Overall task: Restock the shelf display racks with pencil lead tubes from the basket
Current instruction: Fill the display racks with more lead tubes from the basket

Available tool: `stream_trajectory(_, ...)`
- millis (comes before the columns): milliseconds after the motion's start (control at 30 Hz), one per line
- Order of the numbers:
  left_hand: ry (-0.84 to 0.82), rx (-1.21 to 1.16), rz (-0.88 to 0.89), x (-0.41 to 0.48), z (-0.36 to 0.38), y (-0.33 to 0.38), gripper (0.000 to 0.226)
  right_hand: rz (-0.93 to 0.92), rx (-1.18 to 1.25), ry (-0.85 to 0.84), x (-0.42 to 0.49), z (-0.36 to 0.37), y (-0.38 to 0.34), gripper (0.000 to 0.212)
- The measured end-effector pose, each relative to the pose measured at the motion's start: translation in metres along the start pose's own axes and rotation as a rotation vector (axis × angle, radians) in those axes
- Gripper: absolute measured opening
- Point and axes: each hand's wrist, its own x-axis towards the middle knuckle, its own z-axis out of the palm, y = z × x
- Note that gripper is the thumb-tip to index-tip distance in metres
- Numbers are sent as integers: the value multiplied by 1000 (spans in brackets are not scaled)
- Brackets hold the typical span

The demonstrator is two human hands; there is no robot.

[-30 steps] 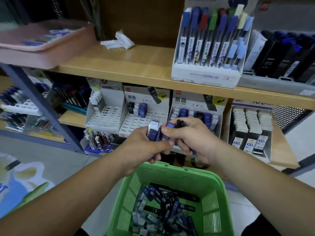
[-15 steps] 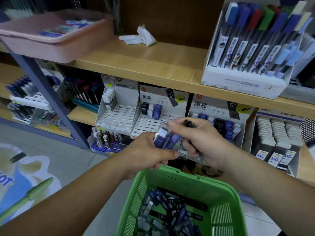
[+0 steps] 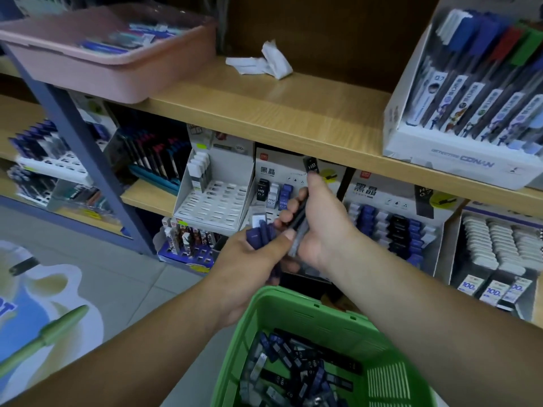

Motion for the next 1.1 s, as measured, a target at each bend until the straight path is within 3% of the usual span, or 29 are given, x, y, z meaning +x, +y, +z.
stream_trajectory(100,-10,-95,7,-1,-7,8,22,29,-30,-17,9,16,5,45)
stream_trajectory(400,-159,-7,-104,8,-40,13,23,-3,-127,-103,26,11,-2,45)
stream_trajectory(567,72,-94,-66,21,-44,14,14,24,-320,-190,28,3,-8,22)
stream_trajectory(733,136,-88,1,27,-36,9,38,45,-345,-267,27,8,1,39)
stream_trajectory(933,183,-27,94,29,-34,8,26,73,-300,-373,25,9,5,44)
stream_trajectory(1000,179,-20,98,29,-36,10,26,-12,-452,-322,29,6,10,44)
stream_trajectory(1100,177,-64,75,29,-45,15,22,-250,-604,-101,34,-4,8,35)
